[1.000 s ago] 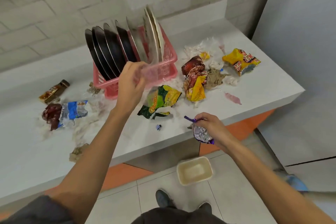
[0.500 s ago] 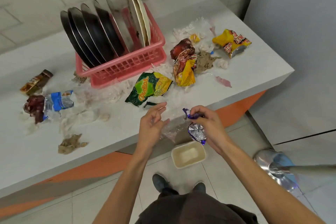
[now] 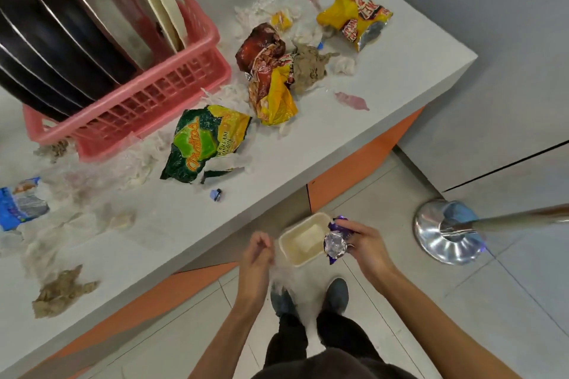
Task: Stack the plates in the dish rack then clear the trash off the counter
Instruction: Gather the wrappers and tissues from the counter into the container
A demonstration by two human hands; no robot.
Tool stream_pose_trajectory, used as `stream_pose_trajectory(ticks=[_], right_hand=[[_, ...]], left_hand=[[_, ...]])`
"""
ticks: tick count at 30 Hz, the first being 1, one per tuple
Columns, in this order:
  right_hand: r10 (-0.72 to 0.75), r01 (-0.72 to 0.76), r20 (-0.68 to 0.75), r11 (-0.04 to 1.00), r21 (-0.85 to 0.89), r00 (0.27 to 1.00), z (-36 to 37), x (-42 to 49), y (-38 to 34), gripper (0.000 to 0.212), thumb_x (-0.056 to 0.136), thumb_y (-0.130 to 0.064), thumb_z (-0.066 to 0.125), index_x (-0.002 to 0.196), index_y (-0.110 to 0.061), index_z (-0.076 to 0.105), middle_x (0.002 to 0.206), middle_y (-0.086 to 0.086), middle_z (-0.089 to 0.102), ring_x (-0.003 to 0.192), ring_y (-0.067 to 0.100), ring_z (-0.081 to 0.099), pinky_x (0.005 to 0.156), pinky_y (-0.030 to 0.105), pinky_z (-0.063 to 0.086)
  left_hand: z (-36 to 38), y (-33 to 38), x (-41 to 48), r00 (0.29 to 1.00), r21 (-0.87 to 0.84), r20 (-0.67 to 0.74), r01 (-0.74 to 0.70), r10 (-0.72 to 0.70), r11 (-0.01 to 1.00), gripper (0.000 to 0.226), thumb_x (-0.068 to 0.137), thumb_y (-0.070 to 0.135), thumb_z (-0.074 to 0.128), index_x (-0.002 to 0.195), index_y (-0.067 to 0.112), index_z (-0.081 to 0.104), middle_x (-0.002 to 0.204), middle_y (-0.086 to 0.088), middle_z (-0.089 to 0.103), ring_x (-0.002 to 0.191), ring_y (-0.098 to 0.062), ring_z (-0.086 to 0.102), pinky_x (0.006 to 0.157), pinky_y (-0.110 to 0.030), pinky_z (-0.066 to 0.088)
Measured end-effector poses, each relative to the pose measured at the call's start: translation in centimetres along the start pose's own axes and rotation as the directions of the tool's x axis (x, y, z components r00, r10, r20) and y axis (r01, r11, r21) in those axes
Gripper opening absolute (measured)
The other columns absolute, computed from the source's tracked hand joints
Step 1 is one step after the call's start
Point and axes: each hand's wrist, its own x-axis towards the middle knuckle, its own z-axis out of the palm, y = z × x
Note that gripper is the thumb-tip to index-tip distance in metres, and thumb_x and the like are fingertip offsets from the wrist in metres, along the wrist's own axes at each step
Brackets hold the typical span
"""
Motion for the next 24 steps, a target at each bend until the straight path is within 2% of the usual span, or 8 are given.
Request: stream_pose_trajectory(ticks=[4, 8, 11, 13, 15, 16, 20, 24], right_hand=[[-0.041, 0.027, -0.094, 0.988, -0.150, 0.995, -1.6, 5.2, 7.1, 0.037, 0.076, 0.030, 0.049, 0.101, 0.011, 0.068, 0.103, 0.019, 0.067, 0.086, 0.024, 0.063, 0.058, 0.023, 0.056], [0.028, -0.059, -0.179, 0.984, -0.169, 0.984, -2.9, 11.2, 13.9, 0.031, 0.073, 0.031, 0.057, 0.082, 0.003, 0.067, 0.083, 0.013, 0.069, 0.068, 0.025, 0.066, 0.049, 0.027, 0.054], [-0.016, -0.046, -0.254, 0.970, -0.237, 0.967, -4.0, 16.2, 18.5, 0.029, 0.071, 0.022, 0.068, 0.079, -0.005, 0.071, 0.082, 0.010, 0.073, 0.072, 0.024, 0.071, 0.063, 0.030, 0.058], [-0.046, -0.042, -0.297, 0.959, -0.281, 0.954, -4.9, 19.2, 21.4, 0.028, 0.071, 0.016, 0.072, 0.081, -0.011, 0.073, 0.082, 0.004, 0.074, 0.078, 0.021, 0.071, 0.073, 0.023, 0.056], [-0.036, -0.062, -0.310, 0.951, -0.302, 0.950, -5.8, 21.8, 24.6, 0.027, 0.074, 0.013, 0.070, 0.083, -0.012, 0.073, 0.078, -0.003, 0.070, 0.073, 0.008, 0.066, 0.065, 0.009, 0.050], [-0.028, -0.069, -0.313, 0.953, -0.295, 0.949, -6.0, 22.7, 25.7, 0.028, 0.075, 0.014, 0.069, 0.081, -0.013, 0.072, 0.076, -0.005, 0.069, 0.069, 0.006, 0.064, 0.061, 0.008, 0.049], [0.017, -0.066, -0.234, 0.977, -0.204, 0.972, -6.4, 26.2, 30.4, 0.031, 0.077, 0.011, 0.066, 0.077, -0.019, 0.071, 0.076, 0.005, 0.072, 0.060, 0.016, 0.064, 0.051, 0.022, 0.049], [-0.011, -0.021, -0.245, 0.991, -0.130, 0.970, -7.5, 29.6, 32.3, 0.021, 0.076, 0.011, 0.067, 0.086, -0.007, 0.071, 0.080, 0.009, 0.068, 0.054, 0.019, 0.065, 0.048, 0.025, 0.050]], left_hand=[[1.8, -6.2, 3.0, 0.986, 0.079, 0.146, 0.068, -0.079, 0.995, 0.023, 0.087, -0.022, 0.028, 0.080, -0.003, 0.037, 0.070, 0.005, 0.044, 0.062, -0.001, 0.043, 0.051, -0.009, 0.035], [4.0, -14.4, 7.4, 0.941, 0.357, 0.322, -0.022, -0.101, 0.934, 0.044, 0.066, -0.024, 0.041, 0.086, 0.015, 0.046, 0.094, -0.003, 0.052, 0.089, -0.015, 0.052, 0.065, -0.018, 0.043], [5.7, -21.3, 10.3, 0.906, 0.541, 0.404, -0.126, -0.125, 0.832, 0.050, 0.065, -0.020, 0.049, 0.081, 0.027, 0.042, 0.085, 0.007, 0.050, 0.089, -0.012, 0.053, 0.074, -0.013, 0.039], [6.1, -26.0, 12.8, 0.872, 0.603, 0.465, -0.185, -0.154, 0.776, 0.048, 0.070, -0.015, 0.059, 0.079, 0.028, 0.041, 0.082, 0.011, 0.051, 0.085, -0.011, 0.054, 0.076, -0.011, 0.039], [6.3, -30.6, 15.1, 0.876, 0.645, 0.453, -0.193, -0.166, 0.740, 0.043, 0.073, -0.009, 0.066, 0.077, 0.027, 0.043, 0.078, 0.010, 0.054, 0.080, -0.009, 0.055, 0.074, -0.012, 0.039], [6.4, -32.3, 16.4, 0.887, 0.652, 0.435, -0.194, -0.152, 0.733, 0.041, 0.075, -0.007, 0.069, 0.075, 0.026, 0.043, 0.075, 0.008, 0.054, 0.076, -0.007, 0.054, 0.072, -0.013, 0.040], [9.2, -39.2, 22.0, 0.923, 0.644, 0.375, -0.189, -0.090, 0.741, 0.036, 0.079, 0.001, 0.072, 0.069, 0.019, 0.042, 0.067, -0.002, 0.052, 0.064, -0.008, 0.048, 0.065, -0.022, 0.039], [13.2, -46.1, 27.6, 0.902, 0.695, 0.427, -0.287, -0.057, 0.659, 0.040, 0.073, -0.005, 0.066, 0.065, 0.025, 0.040, 0.076, 0.002, 0.052, 0.074, -0.018, 0.054, 0.069, -0.027, 0.040]])
